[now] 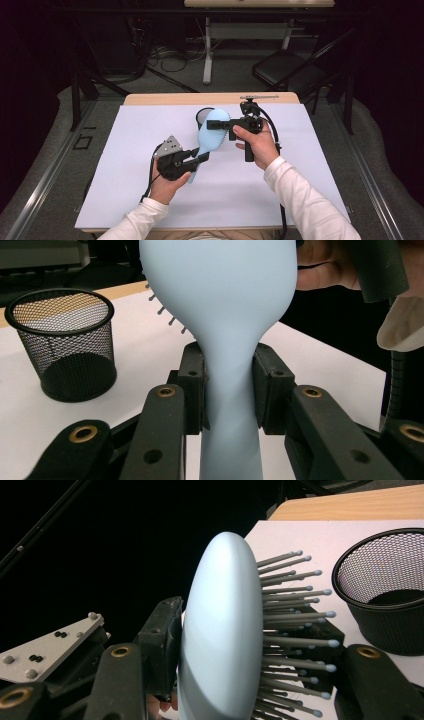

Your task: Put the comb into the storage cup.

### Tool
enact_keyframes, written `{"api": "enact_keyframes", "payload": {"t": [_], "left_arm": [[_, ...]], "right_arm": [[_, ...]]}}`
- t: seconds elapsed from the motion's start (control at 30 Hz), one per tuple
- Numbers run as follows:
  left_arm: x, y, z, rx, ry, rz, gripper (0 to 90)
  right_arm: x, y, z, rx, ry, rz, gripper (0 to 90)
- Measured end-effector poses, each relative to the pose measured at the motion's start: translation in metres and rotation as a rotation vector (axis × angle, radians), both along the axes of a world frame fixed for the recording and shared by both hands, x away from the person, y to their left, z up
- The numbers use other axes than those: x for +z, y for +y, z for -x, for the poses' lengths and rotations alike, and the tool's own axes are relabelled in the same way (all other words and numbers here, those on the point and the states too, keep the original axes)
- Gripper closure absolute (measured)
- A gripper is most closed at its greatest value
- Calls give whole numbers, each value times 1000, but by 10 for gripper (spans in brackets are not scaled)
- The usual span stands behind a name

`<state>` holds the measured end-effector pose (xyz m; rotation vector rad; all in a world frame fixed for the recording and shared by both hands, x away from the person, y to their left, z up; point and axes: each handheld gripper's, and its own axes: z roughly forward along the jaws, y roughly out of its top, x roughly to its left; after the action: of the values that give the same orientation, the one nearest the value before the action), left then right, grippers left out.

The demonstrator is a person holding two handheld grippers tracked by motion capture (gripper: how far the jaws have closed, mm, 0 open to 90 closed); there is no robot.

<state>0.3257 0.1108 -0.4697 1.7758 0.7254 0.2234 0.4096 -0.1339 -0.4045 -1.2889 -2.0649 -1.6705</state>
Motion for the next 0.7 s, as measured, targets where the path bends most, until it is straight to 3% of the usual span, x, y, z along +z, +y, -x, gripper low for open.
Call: {"api": "enact_keyframes", "payload": {"t": [0.7], "left_arm": [[-1,0,0,8,-9,-4,701]], "right_arm": [[0,1,0,8,22,-30,471]]}}
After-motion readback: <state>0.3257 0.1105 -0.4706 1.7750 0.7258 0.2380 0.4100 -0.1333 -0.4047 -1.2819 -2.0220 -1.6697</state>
